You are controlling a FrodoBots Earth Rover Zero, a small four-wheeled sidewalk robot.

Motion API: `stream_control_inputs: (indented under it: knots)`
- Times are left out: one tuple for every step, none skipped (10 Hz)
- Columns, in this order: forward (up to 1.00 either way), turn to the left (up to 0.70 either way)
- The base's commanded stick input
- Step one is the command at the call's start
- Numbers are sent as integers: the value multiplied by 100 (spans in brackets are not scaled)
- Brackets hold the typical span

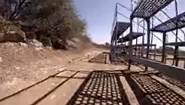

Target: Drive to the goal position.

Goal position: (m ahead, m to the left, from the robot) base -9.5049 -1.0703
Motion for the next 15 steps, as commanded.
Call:
stream_control_inputs:
  knots:
    - [100, 0]
    - [100, 0]
    - [100, 0]
    - [100, 0]
    - [100, -11]
    - [100, -22]
    - [100, -24]
    - [100, -18]
    - [100, -12]
    - [100, -6]
    - [100, 0]
    - [100, 0]
    - [100, 0]
    - [100, 0]
    - [100, 0]
